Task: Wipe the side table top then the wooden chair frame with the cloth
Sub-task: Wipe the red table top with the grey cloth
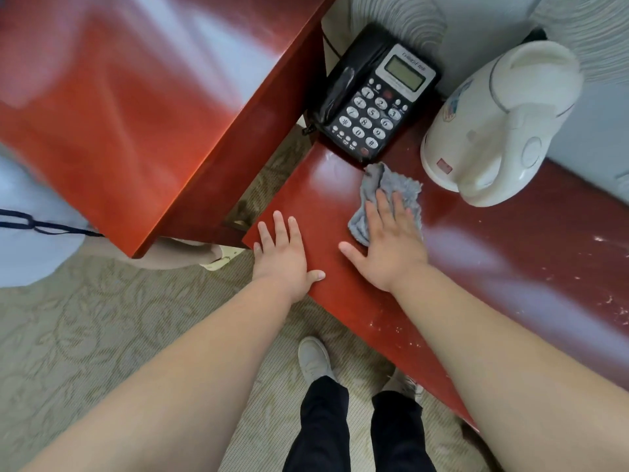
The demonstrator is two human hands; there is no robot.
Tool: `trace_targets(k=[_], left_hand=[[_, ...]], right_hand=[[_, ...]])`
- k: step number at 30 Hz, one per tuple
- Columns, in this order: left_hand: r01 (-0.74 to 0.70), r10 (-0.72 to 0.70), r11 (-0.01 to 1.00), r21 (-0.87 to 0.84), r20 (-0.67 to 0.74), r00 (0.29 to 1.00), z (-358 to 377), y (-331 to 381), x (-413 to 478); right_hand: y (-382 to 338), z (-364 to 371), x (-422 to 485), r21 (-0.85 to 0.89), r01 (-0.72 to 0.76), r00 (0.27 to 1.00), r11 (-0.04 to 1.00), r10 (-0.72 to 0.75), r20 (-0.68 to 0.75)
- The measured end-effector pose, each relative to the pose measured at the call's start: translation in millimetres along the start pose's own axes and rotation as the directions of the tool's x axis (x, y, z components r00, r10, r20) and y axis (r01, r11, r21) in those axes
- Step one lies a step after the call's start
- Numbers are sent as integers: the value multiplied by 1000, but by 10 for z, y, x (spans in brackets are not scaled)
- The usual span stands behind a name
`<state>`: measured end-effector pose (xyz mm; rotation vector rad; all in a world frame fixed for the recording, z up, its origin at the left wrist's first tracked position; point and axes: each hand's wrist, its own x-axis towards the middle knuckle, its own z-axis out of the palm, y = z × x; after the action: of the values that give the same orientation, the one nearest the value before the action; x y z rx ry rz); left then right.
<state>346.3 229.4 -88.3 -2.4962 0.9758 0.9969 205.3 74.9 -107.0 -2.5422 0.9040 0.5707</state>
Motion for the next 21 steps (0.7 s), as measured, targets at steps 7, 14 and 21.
trace_targets(k=[7,14,21], left_hand=[[-4,4,1000,28,-5,1000,-13,7,-5],[-4,4,1000,-3,-9,1000,23,-27,13],[-15,15,1000,6,-5,1000,14,-23,-4]], right_hand=[[47,460,-902,-79,176,971,981,-160,178],[-2,91,-81,-49,57,996,997,-53,72],[-45,656,-1019,-114,400,911,909,-382,153]])
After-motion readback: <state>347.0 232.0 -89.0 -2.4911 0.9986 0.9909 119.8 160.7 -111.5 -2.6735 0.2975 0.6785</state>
